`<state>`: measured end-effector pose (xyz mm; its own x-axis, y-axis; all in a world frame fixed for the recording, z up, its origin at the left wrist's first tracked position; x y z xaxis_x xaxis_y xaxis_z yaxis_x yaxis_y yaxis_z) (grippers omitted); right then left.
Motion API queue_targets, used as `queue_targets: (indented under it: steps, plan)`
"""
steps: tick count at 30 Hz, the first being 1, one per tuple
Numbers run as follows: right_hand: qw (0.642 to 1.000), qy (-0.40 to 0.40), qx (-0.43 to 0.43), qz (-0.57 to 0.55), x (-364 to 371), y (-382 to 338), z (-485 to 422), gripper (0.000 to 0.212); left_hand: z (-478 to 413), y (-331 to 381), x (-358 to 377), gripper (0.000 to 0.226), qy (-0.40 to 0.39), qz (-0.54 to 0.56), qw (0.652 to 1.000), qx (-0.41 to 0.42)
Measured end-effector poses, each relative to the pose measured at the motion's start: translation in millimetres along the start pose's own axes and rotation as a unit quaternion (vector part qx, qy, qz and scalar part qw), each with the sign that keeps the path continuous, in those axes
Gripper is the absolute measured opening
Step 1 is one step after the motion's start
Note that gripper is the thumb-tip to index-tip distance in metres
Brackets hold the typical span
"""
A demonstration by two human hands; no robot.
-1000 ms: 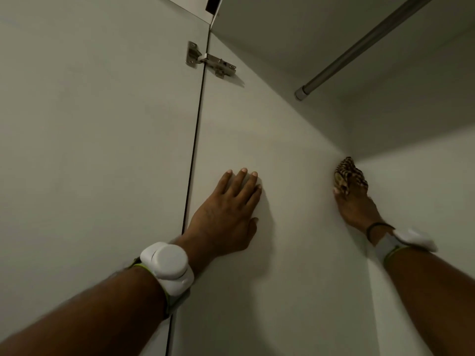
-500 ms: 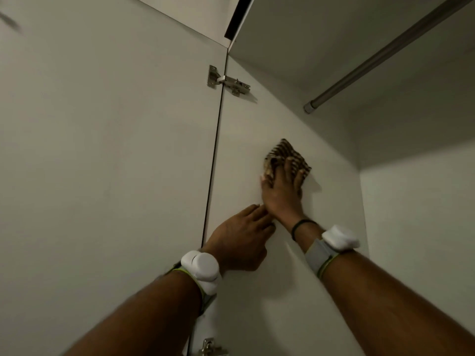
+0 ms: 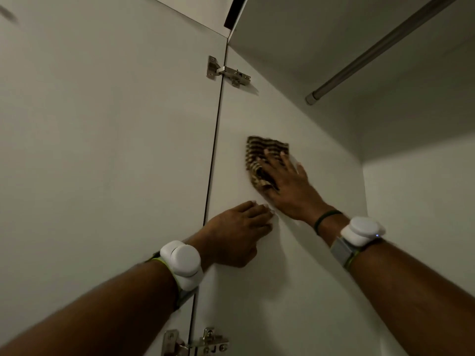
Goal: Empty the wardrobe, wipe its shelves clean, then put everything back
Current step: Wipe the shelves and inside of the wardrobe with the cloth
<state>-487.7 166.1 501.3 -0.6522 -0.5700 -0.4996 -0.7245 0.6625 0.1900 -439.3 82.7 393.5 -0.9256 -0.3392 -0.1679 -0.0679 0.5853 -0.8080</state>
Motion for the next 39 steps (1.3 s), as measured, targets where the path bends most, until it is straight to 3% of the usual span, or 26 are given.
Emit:
queue_targets:
  steps: [5, 9, 13, 16, 20, 24, 27, 35, 39]
  plan:
    - [0.980, 0.067, 0.183, -0.025, -8, 137, 47, 0.072, 21, 1, 10, 0.060, 0.000, -0.029, 0.999, 0.021]
    - [0.948, 0.083, 0.305, -0.046, -1, 237, 103, 0.110, 19, 1, 13, 0.059, 0.004, -0.037, 0.999, 0.013]
    - [0.918, 0.135, 0.361, -0.090, 6, 240, 106, 0.090, 18, 1, 12, 0.058, 0.004, -0.041, 0.999, 0.014]
    - [0.889, 0.163, 0.400, -0.151, 21, 196, 79, 0.084, 17, 1, 10, 0.057, -0.001, -0.048, 0.999, 0.015]
    - [0.921, 0.158, 0.314, -0.167, 27, 76, 41, 0.072, 19, 1, 2, 0.055, -0.021, -0.051, 0.998, 0.022]
    - [0.983, 0.065, 0.104, -0.139, 39, -56, 14, 0.066, 28, 20, 2, 0.047, -0.055, -0.048, 0.995, 0.074]
    - [0.997, 0.011, -0.005, -0.082, 52, -104, 18, 0.069, 37, 30, 10, 0.055, -0.083, -0.005, 0.995, 0.057]
    - [0.998, 0.008, -0.047, 0.050, 46, -36, 41, 0.066, 40, 23, 3, 0.059, -0.024, -0.034, 0.995, 0.092]
    - [0.998, 0.034, 0.051, 0.026, 35, 52, 77, 0.065, 44, 24, 8, 0.057, -0.018, -0.028, 0.996, 0.083]
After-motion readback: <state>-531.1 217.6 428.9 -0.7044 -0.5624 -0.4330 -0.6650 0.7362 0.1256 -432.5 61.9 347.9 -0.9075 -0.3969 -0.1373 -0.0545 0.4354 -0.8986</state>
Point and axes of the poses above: each hand's wrist, its own z-axis away from the middle knuckle, its own x-axis out of the palm, y = z × x, the point moved 9 cm from there along -z, towards the middle knuckle, and after that the axes turned 12 degrees about -z, right-handed, at the moved point
